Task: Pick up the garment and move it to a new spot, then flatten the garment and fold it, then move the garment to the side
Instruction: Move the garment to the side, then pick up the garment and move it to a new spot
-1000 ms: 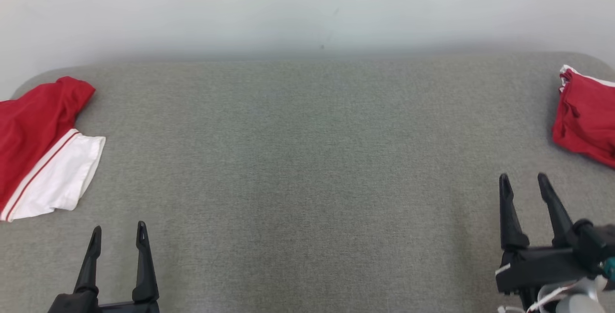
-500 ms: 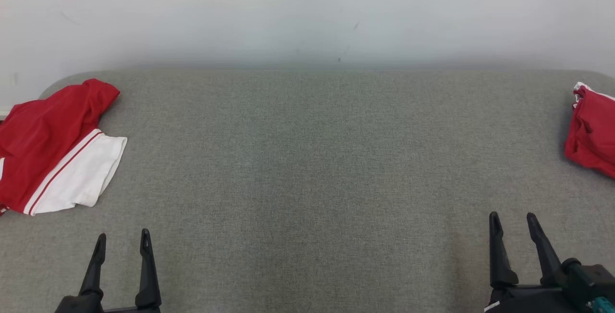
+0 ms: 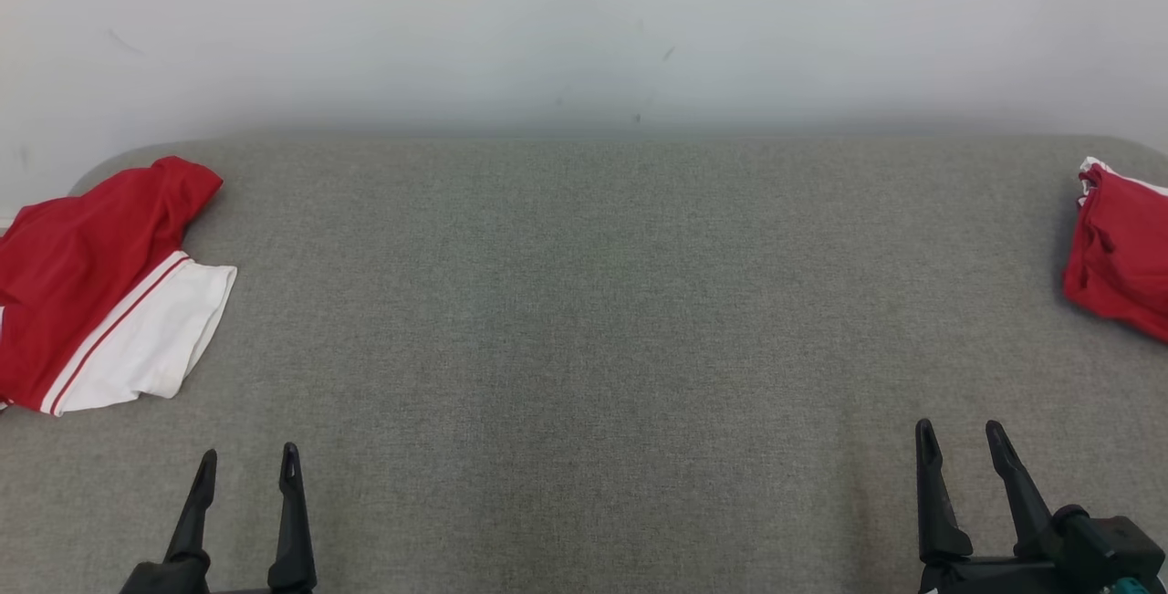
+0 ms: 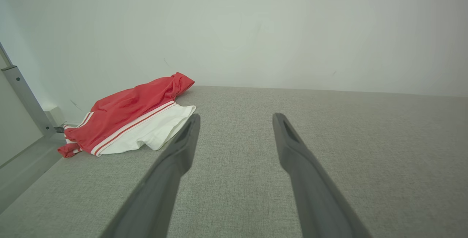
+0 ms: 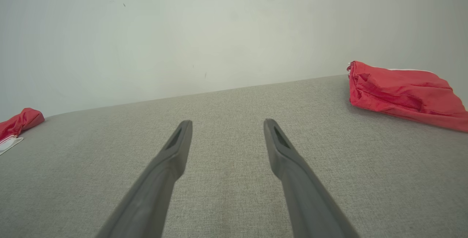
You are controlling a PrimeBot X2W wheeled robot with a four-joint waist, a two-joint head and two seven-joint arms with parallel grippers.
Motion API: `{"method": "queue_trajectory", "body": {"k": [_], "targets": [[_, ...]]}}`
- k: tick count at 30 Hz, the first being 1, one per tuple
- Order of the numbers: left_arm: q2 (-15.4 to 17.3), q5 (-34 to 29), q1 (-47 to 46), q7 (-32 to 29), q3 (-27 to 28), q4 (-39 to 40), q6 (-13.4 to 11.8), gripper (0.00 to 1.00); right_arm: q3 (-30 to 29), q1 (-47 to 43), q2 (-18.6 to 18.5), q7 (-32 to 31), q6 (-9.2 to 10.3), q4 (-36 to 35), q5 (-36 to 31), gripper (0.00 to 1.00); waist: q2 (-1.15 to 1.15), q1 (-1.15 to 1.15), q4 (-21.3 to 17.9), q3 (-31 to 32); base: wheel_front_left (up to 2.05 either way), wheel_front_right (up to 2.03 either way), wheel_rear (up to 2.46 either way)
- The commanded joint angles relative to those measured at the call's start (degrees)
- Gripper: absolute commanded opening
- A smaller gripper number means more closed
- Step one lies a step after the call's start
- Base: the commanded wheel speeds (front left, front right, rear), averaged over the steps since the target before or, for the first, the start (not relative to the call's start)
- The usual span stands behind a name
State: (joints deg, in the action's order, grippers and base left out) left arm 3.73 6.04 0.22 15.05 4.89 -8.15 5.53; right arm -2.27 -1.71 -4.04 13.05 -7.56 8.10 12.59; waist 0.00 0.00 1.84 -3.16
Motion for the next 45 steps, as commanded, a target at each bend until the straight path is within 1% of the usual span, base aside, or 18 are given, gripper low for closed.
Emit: {"method": "queue_trajectory", "body": {"k": [1,7,12,17,28,34,36,40,45], "targets": [[-0.13,-0.47,-0.08,0.17,0.00,-0.21,-0.03,1.00,-0.08,-0.66,0.22,-0.16,0.13,-0.05,-0.53,1.00,0.00,0.00,0.06,0.12,0.00,0.00,0.00],[-0.07,-0.56,-0.06,0.17,0.05,-0.77,0.29,1.00,-0.21,-0.90,0.37,-0.22,0.13,-0.05,-0.51,1.00,0.00,0.00,0.46,0.54,0.00,0.00,0.00],[0.00,-0.73,-0.61,0.17,-0.27,-1.21,0.39,1.00,0.05,-1.59,0.55,-0.16,0.13,-0.09,0.22,1.00,0.00,0.00,2.72,0.84,0.00,0.00,0.00],[0.19,-0.86,-0.92,0.17,-0.25,-1.56,0.34,1.00,0.20,-1.95,0.73,-0.16,0.13,-0.23,0.45,1.00,0.00,0.00,6.75,0.96,0.00,0.00,0.00],[0.15,-0.28,-1.63,0.18,-0.24,-3.20,-0.05,1.00,-0.18,-2.44,0.94,-0.34,0.13,-0.43,0.52,1.00,0.00,0.00,18.98,0.67,0.00,0.00,0.00],[0.14,0.07,-1.24,0.17,-0.13,-3.72,-0.38,1.00,-0.04,-2.58,1.01,-0.62,0.13,-0.58,0.27,1.00,0.00,0.00,24.61,0.37,0.00,0.00,0.00],[0.19,0.15,-1.04,0.17,0.08,-3.75,-0.44,1.00,0.33,-2.47,1.02,-0.70,0.13,-0.65,0.19,1.00,0.00,0.00,25.29,0.35,0.00,0.00,0.00],[0.35,0.34,-0.58,0.17,0.41,-4.09,-0.44,1.00,0.43,-2.44,1.04,-0.76,0.13,-0.68,0.14,1.00,0.00,0.00,27.84,0.51,0.00,0.00,0.00],[0.28,1.11,0.29,0.17,1.82,-3.03,-1.07,1.00,1.75,-1.04,0.93,-1.42,0.13,-0.85,-0.21,1.00,0.00,0.00,28.45,-0.29,0.00,0.00,0.00]]}}
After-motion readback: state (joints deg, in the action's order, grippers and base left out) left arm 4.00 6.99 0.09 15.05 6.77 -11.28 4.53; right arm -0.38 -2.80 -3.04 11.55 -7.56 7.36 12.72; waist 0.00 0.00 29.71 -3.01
